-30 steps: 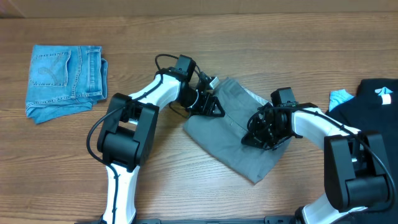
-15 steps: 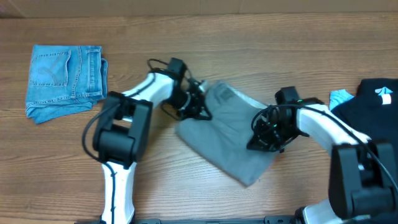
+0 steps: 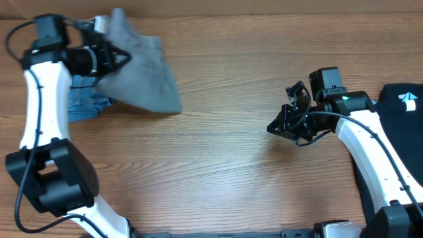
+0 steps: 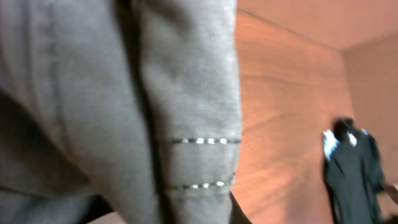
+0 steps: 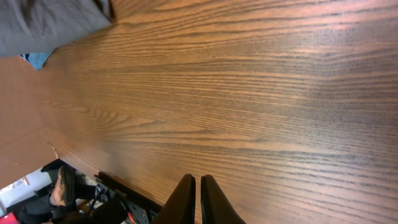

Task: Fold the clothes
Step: 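Lift the folded shorts with the left gripper onto the blue jeans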

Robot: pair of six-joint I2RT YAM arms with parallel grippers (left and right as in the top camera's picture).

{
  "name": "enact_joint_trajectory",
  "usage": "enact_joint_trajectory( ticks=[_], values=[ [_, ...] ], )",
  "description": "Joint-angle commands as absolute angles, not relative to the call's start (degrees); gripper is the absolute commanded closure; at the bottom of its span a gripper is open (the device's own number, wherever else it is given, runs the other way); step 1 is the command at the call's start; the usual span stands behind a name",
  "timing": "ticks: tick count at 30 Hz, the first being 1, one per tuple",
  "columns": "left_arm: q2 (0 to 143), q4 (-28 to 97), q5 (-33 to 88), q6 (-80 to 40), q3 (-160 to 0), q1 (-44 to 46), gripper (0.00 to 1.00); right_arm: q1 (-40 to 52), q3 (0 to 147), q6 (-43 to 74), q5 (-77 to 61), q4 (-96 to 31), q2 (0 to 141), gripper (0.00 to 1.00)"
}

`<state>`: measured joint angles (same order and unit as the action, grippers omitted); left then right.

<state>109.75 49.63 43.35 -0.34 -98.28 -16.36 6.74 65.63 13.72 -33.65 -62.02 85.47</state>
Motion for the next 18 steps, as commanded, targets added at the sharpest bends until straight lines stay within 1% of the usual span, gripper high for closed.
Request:
enact_joint_trajectory(
  ticks=[1, 3, 5, 10, 13, 18],
  values=[
    [110.98, 47.33, 41.25, 4.99, -98.96, -22.74, 0.96, 6.57, 66.41, 14.79, -33.58, -62.74, 85.27, 0.92],
    [112.44, 44.93, 38.61, 8.38, -98.96, -26.06, 0.96, 6.57, 66.41, 15.46, -33.82, -63.2, 85.27, 0.92],
    [113.97, 42.28, 34.7, 9.23, -98.96, -28.45, 0.96, 6.57, 66.41, 15.79, -33.8, -63.9, 85.27, 0.92],
    [115.37, 36.42, 33.69, 10.24, -98.96, -32.97, 0.96, 6.59, 66.39, 17.8, -33.78, -64.2, 85.27, 0.92],
    [115.39, 33.23, 34.72, 10.15, -99.2, -34.94, 0.96, 6.59, 66.39, 18.98, -33.78, -64.03, 85.27, 0.93],
    [115.39, 32.1, 41.87, 8.49, -103.22, -37.45, 0.96, 6.74, 66.41, 20.27, -33.82, -64.01, 85.27, 0.93]
  ],
)
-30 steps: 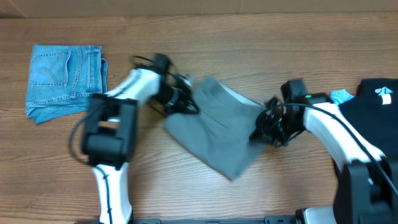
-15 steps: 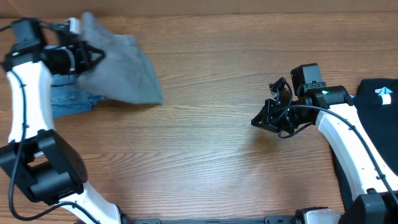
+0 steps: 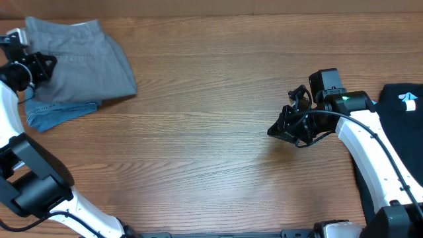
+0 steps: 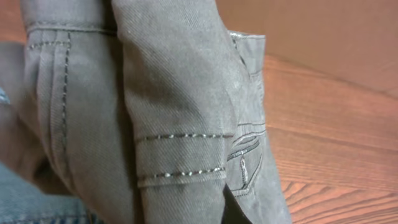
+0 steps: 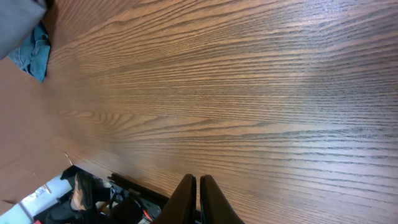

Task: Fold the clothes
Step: 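Lift the folded shorts with the left gripper onto the blue jeans, then release the shorts on the jeans stack with the left gripper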

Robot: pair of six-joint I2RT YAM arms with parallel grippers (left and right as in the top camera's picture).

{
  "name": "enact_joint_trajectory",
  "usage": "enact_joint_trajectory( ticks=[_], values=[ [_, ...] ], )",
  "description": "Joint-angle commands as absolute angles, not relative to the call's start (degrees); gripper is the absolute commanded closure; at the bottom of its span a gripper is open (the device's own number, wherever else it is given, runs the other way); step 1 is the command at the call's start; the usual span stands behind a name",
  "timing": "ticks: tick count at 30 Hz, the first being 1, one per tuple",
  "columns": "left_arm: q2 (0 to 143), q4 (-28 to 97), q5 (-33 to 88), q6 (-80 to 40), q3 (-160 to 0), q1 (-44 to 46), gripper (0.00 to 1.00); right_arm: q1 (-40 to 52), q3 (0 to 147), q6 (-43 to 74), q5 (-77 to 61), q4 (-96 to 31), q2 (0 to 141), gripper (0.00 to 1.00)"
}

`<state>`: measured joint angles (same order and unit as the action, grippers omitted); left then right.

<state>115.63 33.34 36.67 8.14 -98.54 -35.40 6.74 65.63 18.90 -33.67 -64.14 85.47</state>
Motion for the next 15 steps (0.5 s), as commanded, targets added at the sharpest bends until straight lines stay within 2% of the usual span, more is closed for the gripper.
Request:
enact_joint_trajectory(
  ticks=[1, 6, 7, 8, 10, 15],
  values=[
    [115.39, 32.49, 41.67, 8.56, -104.77, -37.95, 0.96, 6.74, 66.39, 20.91, -33.78, -63.96, 85.27, 0.93],
    [115.9, 33.61, 30.17, 8.6, -105.23, -38.35, 0.96, 6.74, 66.39, 21.08, -34.28, -64.05, 85.27, 0.93],
    [116.51, 33.71, 29.39, 8.58, -105.21, -38.35, 0.88, 6.74, 66.39, 21.1, -34.7, -63.96, 85.27, 0.93],
    [116.86, 33.67, 29.43, 8.54, -105.21, -38.26, 0.63, 6.74, 66.39, 21.08, -34.83, -63.96, 85.27, 0.93],
    [117.03, 33.71, 29.12, 8.56, -105.21, -38.11, 0.0, 6.74, 66.41, 21.08, -34.85, -64.01, 85.27, 0.93],
    [116.79, 34.74, 22.76, 2.44, -106.74, -39.03, 0.0, 6.74, 66.39, 21.04, -34.83, -64.64, 85.27, 0.93]
  ],
)
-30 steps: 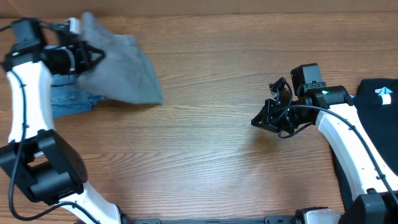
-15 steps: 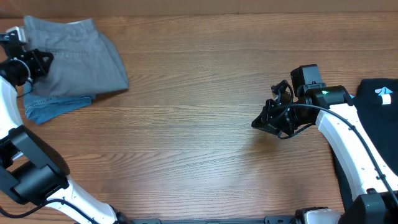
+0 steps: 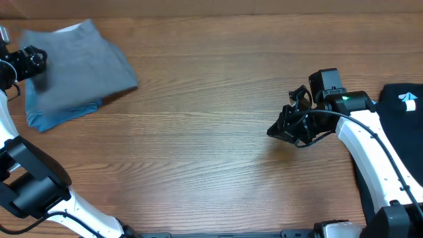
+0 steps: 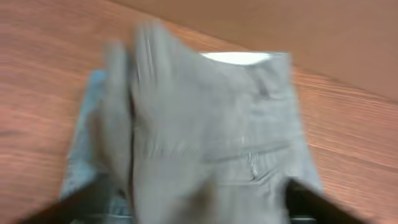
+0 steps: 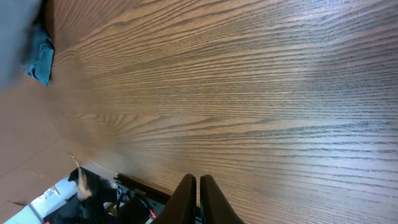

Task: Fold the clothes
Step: 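Release the shorts on the jeans stack with the left gripper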

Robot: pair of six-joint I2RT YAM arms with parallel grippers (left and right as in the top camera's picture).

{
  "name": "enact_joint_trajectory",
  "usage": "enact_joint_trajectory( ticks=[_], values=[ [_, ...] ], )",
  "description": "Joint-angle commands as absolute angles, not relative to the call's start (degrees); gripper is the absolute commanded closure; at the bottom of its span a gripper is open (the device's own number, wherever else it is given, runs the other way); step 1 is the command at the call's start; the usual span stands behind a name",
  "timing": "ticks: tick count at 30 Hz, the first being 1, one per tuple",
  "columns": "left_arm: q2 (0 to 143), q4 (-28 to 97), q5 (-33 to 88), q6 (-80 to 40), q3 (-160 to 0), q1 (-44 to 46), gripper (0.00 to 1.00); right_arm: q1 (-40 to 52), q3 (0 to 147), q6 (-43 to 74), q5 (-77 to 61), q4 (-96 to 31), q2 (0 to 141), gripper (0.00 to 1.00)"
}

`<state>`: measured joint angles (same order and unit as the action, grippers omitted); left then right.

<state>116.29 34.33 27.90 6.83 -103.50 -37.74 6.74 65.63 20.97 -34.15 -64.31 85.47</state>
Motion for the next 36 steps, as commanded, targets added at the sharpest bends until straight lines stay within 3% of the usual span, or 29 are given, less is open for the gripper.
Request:
enact_joint_trajectory(
  ticks=[1, 5, 6, 7, 8, 9, 10, 11, 13, 15, 20, 26, 30, 36],
  values=[
    [116.75, 35.42, 23.11, 1.65, -107.48, -39.38, 0.0, 6.74, 66.39, 21.04, -34.83, -64.66, 85.27, 0.93],
    [116.27, 41.54, 27.29, 1.28, -112.4, -40.36, 0.0, 6.74, 66.41, 21.02, -34.61, -64.6, 85.27, 0.93],
    [116.22, 44.47, 29.26, 1.32, -114.1, -40.36, 0.03, 6.74, 66.39, 20.82, -34.59, -64.45, 85.27, 0.93],
    [116.22, 45.93, 30.41, 1.43, -114.63, -40.21, 0.13, 6.74, 66.41, 20.82, -34.61, -64.34, 85.27, 0.93],
    [116.22, 47.42, 31.44, 1.85, -114.78, -39.92, 0.31, 6.74, 66.39, 20.82, -34.61, -64.14, 85.27, 0.93],
    [116.25, 49.87, 32.49, 2.66, -114.65, -39.13, 0.71, 6.74, 66.39, 20.84, -34.61, -63.68, 85.27, 0.93],
    [116.49, 51.42, 32.34, 3.81, -114.04, -38.28, 0.91, 6.74, 66.39, 20.86, -34.61, -63.35, 85.27, 0.92],
    [116.62, 52.45, 31.77, 5.58, -113.01, -37.36, 0.96, 6.74, 66.39, 20.86, -34.61, -62.96, 85.27, 0.92],
    [117.8, 49.93, 23.27, 5.82, -106.04, -33.91, 0.96, 6.74, 66.39, 21.08, -34.65, -61.87, 85.27, 0.92],
    [120.75, 44.53, 16.53, -2.37, -100.86, -32.95, 0.96, 6.74, 66.39, 21.1, -34.68, -62.13, 85.27, 0.92],
    [129.08, 42.02, 13.98, -6.02, -99.79, -34.26, 0.94, 6.74, 66.39, 21.04, -34.85, -63.83, 85.27, 0.93],
    [125.12, 44.25, 25.78, -7.11, -102.26, -35.64, 0.87, 6.74, 66.39, 20.82, -34.59, -63.31, 85.27, 0.93],
    [114.74, 49.71, 36.12, -1.65, -106.37, -34.33, 0.77, 6.74, 66.41, 19.27, -31.57, -61.3, 83.5, 0.93],
    [98.94, 65.52, 30.87, 7.86, -112.46, -26.76, 0.67, 6.74, 69.47, 15.62, -28.97, -58.3, 76.38, 0.89]
  ],
)
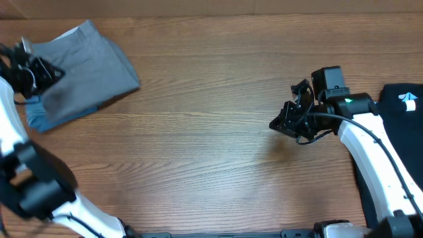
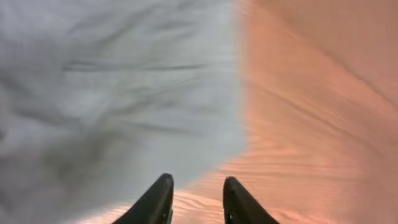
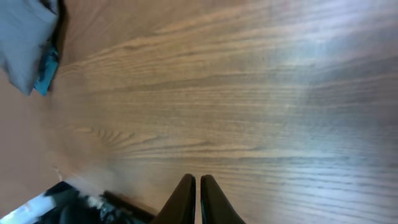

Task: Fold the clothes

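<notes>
Folded grey trousers (image 1: 86,53) lie at the table's far left corner on top of a folded blue denim piece (image 1: 41,120). My left gripper (image 1: 51,71) hovers over the grey stack's left part. In the left wrist view it (image 2: 198,193) is open and empty, with the grey cloth (image 2: 112,93) filling the view beyond its fingertips. My right gripper (image 1: 279,124) hangs right of the table's middle. In the right wrist view it (image 3: 199,196) is shut and empty above bare wood. A black garment (image 1: 396,112) lies at the right edge.
The wooden table (image 1: 211,145) runs between the two arms. The grey stack (image 3: 25,34) and a blue corner (image 3: 48,68) show far off in the right wrist view. Behind the table stands a brown wall (image 1: 198,6).
My left gripper has moved from the stack's left edge to a place over the grey trousers, looking down at them closely. The trousers lie as before. The right arm has barely shifted.
At first my left gripper held the grey trousers raised over the blue denim. Then the trousers lay spread on the denim with the gripper still on a fold. After that the gripper was off the cloth at the left edge, and now it hovers open above the stack.
</notes>
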Robot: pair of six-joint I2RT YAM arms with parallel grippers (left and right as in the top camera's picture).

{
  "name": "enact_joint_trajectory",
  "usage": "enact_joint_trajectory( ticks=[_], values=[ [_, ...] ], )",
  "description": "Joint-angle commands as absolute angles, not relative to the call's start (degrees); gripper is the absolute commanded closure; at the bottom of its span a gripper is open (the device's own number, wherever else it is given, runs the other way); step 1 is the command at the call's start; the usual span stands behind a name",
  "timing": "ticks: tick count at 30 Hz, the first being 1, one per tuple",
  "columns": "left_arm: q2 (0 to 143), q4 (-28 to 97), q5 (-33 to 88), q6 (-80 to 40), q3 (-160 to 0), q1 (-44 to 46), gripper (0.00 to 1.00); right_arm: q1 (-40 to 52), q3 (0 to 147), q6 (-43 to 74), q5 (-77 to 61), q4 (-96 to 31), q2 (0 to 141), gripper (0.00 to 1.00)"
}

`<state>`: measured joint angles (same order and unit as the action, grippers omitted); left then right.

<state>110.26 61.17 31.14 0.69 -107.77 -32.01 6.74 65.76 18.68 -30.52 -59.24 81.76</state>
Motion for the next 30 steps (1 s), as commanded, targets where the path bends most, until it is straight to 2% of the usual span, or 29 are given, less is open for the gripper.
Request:
enact_joint_trajectory(
  ticks=[1, 3, 7, 10, 13, 14, 16, 17, 18, 30],
  values=[
    [94.74, 68.45, 28.25, 8.91, -113.32, -23.49, 0.64, 6.74, 71.09, 14.52, -28.97, -57.84, 74.15, 0.87],
    [88.6, 71.7, 23.22, 9.43, -113.67, -17.67, 0.59, 6.74, 73.45, 13.13, -28.99, -57.47, 71.13, 0.85],
    [78.11, 77.45, 13.17, 7.86, -113.67, -3.36, 0.41, 6.74, 77.54, 11.92, -29.02, -57.04, 64.36, 0.77],
    [73.63, 83.07, 5.61, 2.68, -113.65, 5.48, 0.39, 6.74, 77.82, 11.92, -29.21, -56.64, 60.49, 0.7],
    [71.29, 89.6, 2.37, -2.02, -113.65, 11.77, 0.3, 6.74, 77.82, 11.9, -29.26, -56.86, 57.3, 0.62],
    [70.94, 91.94, 2.35, -3.4, -113.62, 12.97, 0.28, 6.74, 77.82, 11.9, -29.26, -56.86, 56.42, 0.53],
    [70.74, 95.57, 2.33, -5.48, -113.62, 13.76, 0.18, 6.74, 77.82, 11.92, -29.26, -56.93, 55.46, 0.26],
    [70.74, 96.57, 2.31, -5.93, -113.62, 13.76, 0.03, 6.74, 77.82, 11.94, -29.23, -57.1, 55.22, 0.15],
    [70.74, 96.82, 2.35, -6.07, -112.97, 13.76, 0.0, 6.74, 77.8, 11.94, -29.21, -57.39, 55.18, 0.0],
    [74.43, 96.79, 2.35, -6.02, -111.68, 13.76, 0.0, 6.72, 77.73, 11.94, -29.21, -57.56, 60.73, 0.0]
  ],
)
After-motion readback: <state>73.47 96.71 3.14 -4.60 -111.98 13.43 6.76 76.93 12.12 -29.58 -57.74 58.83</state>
